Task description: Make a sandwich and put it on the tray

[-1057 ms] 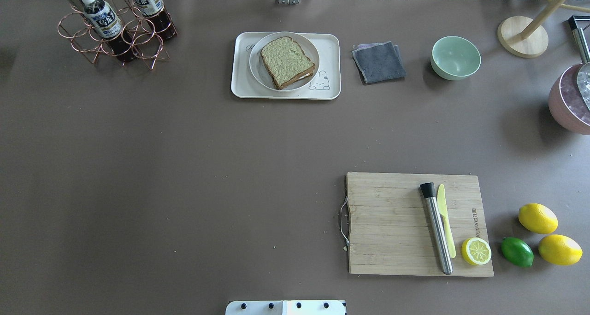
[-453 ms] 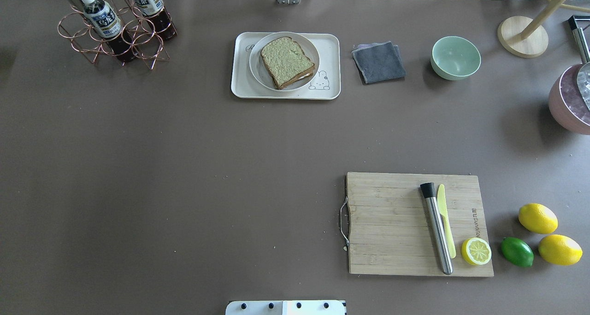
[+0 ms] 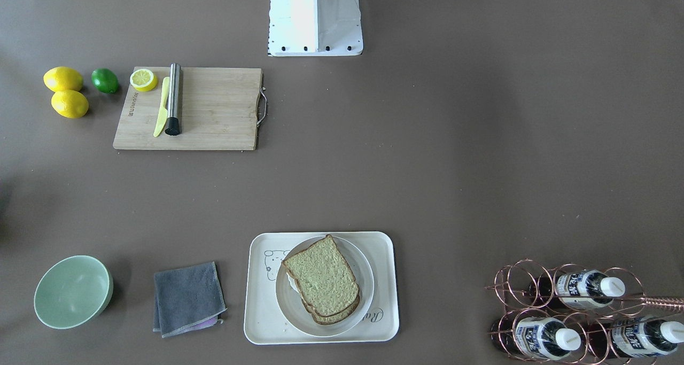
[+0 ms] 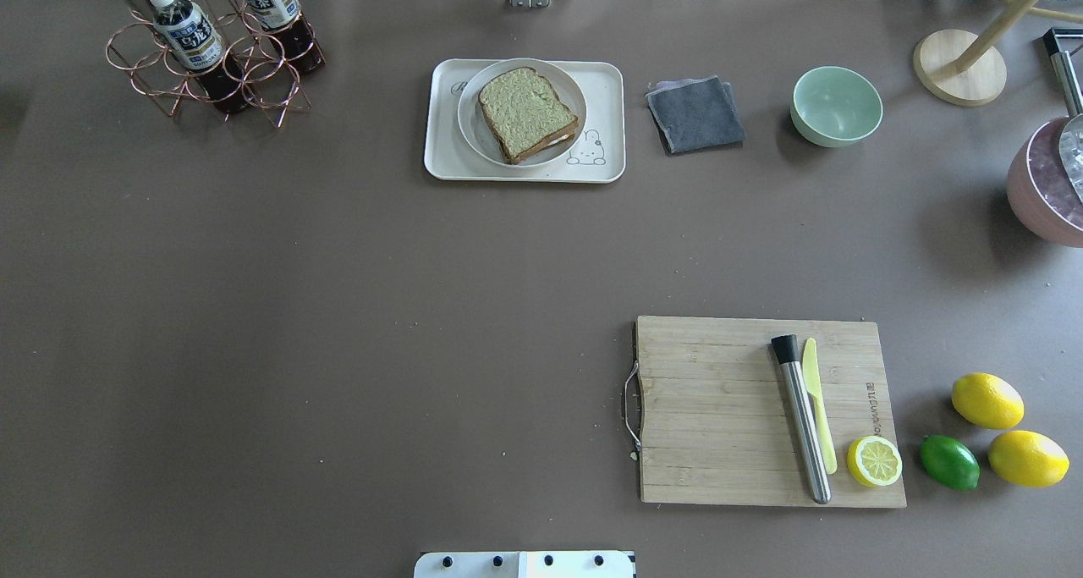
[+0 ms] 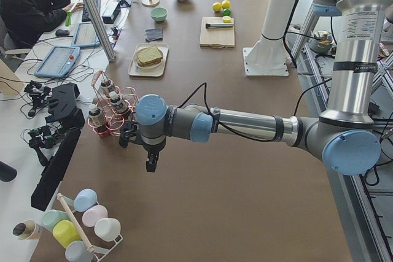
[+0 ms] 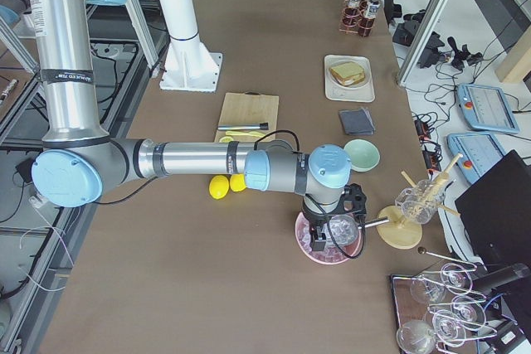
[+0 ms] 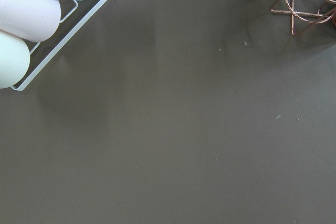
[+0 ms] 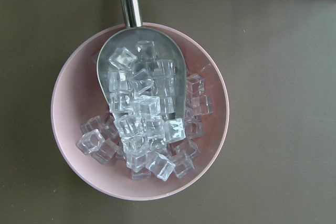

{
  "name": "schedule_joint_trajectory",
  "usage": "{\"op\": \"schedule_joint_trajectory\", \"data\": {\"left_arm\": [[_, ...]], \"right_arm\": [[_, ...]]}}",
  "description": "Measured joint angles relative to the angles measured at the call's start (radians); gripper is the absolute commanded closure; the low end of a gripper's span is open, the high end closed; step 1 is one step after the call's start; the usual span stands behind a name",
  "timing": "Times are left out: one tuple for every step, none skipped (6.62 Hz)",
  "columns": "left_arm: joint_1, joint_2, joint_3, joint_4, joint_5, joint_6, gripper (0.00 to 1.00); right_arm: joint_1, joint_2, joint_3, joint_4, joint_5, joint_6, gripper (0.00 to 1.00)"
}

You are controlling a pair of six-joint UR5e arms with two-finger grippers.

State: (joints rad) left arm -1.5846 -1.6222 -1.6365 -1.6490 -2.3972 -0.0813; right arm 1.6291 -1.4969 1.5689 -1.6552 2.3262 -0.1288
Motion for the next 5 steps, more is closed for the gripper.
{"op": "schedule_joint_trajectory", "data": {"left_arm": [[0.0,-0.001,0.001,0.0,0.0,0.0,0.02],[0.0,-0.002,0.001,0.0,0.0,0.0,0.02],[0.0,-0.002,0.002,0.0,0.0,0.0,0.02],[0.0,-0.002,0.002,0.0,0.0,0.0,0.02],[0.0,-0.002,0.003,0.001,0.0,0.0,0.02]], "right_arm": [[0.0,0.0,0.001,0.0,0.0,0.0,0.0],[0.001,0.0,0.002,0.0,0.001,0.0,0.0],[0.002,0.0,0.003,0.0,0.002,0.001,0.0],[0.005,0.0,0.004,0.0,0.003,0.001,0.0],[0.008,0.001,0.006,0.0,0.003,0.001,0.0]]}}
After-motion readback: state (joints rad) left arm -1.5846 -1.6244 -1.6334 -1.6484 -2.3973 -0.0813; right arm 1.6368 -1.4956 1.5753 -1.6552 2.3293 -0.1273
